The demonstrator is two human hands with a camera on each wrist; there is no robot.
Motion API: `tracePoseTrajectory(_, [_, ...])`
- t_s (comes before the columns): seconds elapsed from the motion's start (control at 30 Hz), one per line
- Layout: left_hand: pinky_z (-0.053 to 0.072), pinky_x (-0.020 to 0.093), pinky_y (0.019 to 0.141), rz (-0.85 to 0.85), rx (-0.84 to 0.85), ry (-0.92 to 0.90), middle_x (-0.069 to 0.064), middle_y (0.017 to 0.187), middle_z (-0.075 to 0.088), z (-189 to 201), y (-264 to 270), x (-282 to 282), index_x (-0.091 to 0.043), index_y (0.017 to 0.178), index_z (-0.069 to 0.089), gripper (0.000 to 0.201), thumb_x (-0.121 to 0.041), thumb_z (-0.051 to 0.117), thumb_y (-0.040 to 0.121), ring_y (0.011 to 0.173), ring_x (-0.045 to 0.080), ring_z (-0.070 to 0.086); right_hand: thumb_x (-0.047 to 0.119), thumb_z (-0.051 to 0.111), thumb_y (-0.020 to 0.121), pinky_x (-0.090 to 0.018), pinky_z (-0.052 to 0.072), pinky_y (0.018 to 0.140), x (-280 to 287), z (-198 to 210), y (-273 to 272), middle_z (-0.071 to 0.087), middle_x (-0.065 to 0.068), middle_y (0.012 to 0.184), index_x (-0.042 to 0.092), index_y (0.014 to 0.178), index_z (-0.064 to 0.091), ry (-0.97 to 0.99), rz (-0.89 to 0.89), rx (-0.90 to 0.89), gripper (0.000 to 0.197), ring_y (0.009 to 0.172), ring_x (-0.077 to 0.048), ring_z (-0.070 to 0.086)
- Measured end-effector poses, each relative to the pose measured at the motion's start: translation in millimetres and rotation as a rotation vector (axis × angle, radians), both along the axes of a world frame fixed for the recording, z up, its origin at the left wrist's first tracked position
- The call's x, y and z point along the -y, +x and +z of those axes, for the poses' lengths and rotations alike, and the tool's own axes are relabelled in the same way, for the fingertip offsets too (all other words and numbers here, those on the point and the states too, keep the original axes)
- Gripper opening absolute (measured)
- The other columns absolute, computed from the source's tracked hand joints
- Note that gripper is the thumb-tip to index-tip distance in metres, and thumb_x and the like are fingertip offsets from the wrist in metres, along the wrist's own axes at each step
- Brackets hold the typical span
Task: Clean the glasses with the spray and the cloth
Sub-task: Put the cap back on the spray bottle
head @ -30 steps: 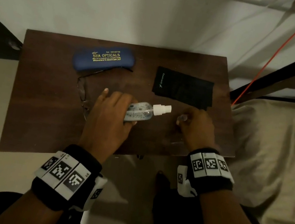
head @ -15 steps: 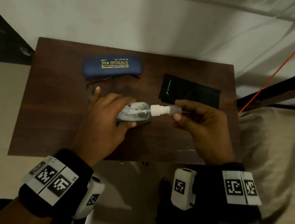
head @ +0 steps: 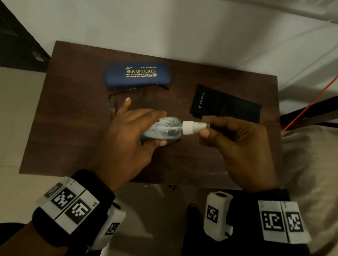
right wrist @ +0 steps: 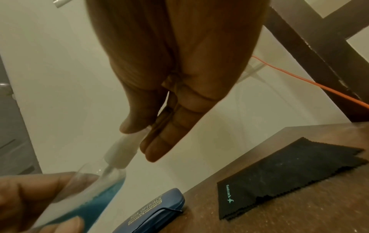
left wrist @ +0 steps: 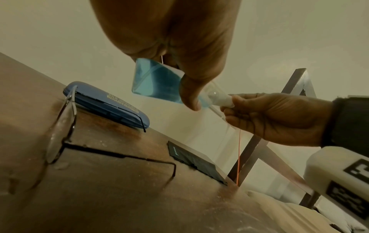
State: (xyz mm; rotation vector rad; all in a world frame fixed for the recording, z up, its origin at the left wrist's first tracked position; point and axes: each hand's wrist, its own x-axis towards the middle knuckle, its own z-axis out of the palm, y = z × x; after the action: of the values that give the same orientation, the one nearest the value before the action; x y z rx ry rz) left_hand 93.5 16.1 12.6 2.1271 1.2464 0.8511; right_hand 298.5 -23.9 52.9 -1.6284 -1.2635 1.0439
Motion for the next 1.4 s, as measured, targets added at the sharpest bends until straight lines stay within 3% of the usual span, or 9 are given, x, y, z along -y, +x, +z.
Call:
tracePoseTrajectory(0.1, [0.025, 0.043, 0.115, 0.007, -0.001, 0.011, 0.004, 0.11, 0.069, -0.6, 5.1, 2.6, -0.009, 0.111, 0.067, 0.044, -0.018, 0.078, 0.069, 0.105, 0.011, 0.058, 0.021, 0.064, 0.086, -0.037, 0.059, 0.07, 0.3, 3.9, 1.0, 0.071, -0.002, 0.078, 0.014, 0.095, 0.071, -0.019, 0.02, 0.052, 0.013, 0.071, -0.018, 0.068])
tracePoseTrajectory(0.27, [0.029, 0.042, 0.114, 0.031, 0.133, -0.112, -0.003, 0.113, 0.067, 3.2, 25.6, 8.8, -0.013, 0.116, 0.064, 0.043, -0.029, 0.073, 0.076, 0.105, 0.013, 0.063, 0.048, 0.056, 0.081, -0.042, 0.058, 0.067, 1.7, 4.6, -12.9, 0.07, -0.007, 0.066, 0.004, 0.071, 0.068, 0.012, -0.109, 0.008, 0.047, 0.063, -0.022, 0.067])
tracePoseTrajectory(0.37, [0.042, 0.054, 0.102, 0.084, 0.297, -0.193, -0.016, 0.108, 0.061, 7.5, 41.9, 13.3, -0.024, 0.119, 0.059, 0.04, -0.03, 0.066, 0.08, 0.1, 0.006, 0.063, 0.044, 0.073, 0.076, -0.035, 0.056, 0.07, 7.7, -6.1, -27.2, 0.071, 0.0, 0.075, 0.012, 0.083, 0.069, -0.028, -0.133, -0.038, 0.033, 0.073, -0.017, 0.068])
tracePoseTrajectory(0.53, [0.049, 0.044, 0.09, 0.083, 0.164, -0.171, 0.005, 0.104, 0.067, 3.1, 59.5, 21.5, -0.013, 0.117, 0.061, 0.04, -0.022, 0.061, 0.078, 0.099, 0.024, 0.06, 0.02, 0.079, 0.074, -0.02, 0.053, 0.083, 18.1, -21.2, -20.6, 0.068, 0.009, 0.104, 0.025, 0.11, 0.058, -0.072, -0.163, -0.056, 0.043, 0.095, -0.003, 0.065])
tracePoseTrajectory(0.67, [0.044, 0.033, 0.094, 0.022, 0.051, -0.356, 0.007, 0.118, 0.06, -6.0, 85.1, 26.8, -0.02, 0.126, 0.057, 0.045, -0.013, 0.066, 0.082, 0.112, 0.023, 0.051, 0.018, 0.077, 0.075, -0.018, 0.051, 0.083, 26.7, -26.7, -3.7, 0.067, 0.007, 0.101, 0.02, 0.11, 0.061, -0.08, -0.228, 0.039, 0.038, 0.094, -0.003, 0.064])
tracePoseTrajectory(0.83, [0.033, 0.039, 0.111, -0.145, -0.078, -0.322, 0.006, 0.139, 0.05, -18.5, 112.8, 20.1, -0.016, 0.137, 0.046, 0.059, -0.006, 0.064, 0.082, 0.13, 0.023, 0.043, 0.016, 0.074, 0.078, -0.009, 0.046, 0.073, 34.6, -44.1, 21.1, 0.062, 0.015, 0.089, 0.024, 0.101, 0.06, -0.053, -0.433, 0.235, 0.028, 0.081, 0.004, 0.058])
tracePoseTrajectory(1.0, [0.033, 0.038, 0.109, -0.159, -0.297, -0.308, 0.007, 0.141, 0.045, -23.2, 113.0, 18.4, -0.016, 0.137, 0.045, 0.053, -0.02, 0.061, 0.087, 0.129, 0.024, 0.041, 0.021, 0.073, 0.077, -0.036, 0.054, 0.083, 31.2, -58.1, 40.0, 0.068, 0.0, 0.096, 0.016, 0.104, 0.062, -0.138, -0.574, 0.294, 0.03, 0.09, -0.015, 0.064])
tracePoseTrajectory(1.27, [0.013, 0.041, 0.116, -0.185, -0.458, -0.28, 0.0, 0.144, 0.044, -24.1, 97.2, 19.5, -0.025, 0.139, 0.04, 0.05, -0.028, 0.054, 0.091, 0.135, 0.02, 0.035, 0.02, 0.075, 0.076, -0.037, 0.05, 0.089, 35.0, -62.1, 39.1, 0.065, 0.002, 0.107, 0.018, 0.111, 0.058, -0.27, -0.607, 0.28, 0.039, 0.099, -0.015, 0.061])
tracePoseTrajectory(1.4, [0.005, 0.042, 0.117, -0.18, -0.484, -0.246, -0.003, 0.144, 0.043, -18.1, 79.3, 21.5, -0.026, 0.136, 0.043, 0.044, -0.031, 0.05, 0.093, 0.135, 0.017, 0.033, 0.025, 0.066, 0.086, -0.032, 0.047, 0.078, 49.4, -60.4, 34.2, 0.063, 0.003, 0.087, 0.016, 0.089, 0.062, -0.48, -0.609, 0.356, 0.01, 0.088, -0.016, 0.062])
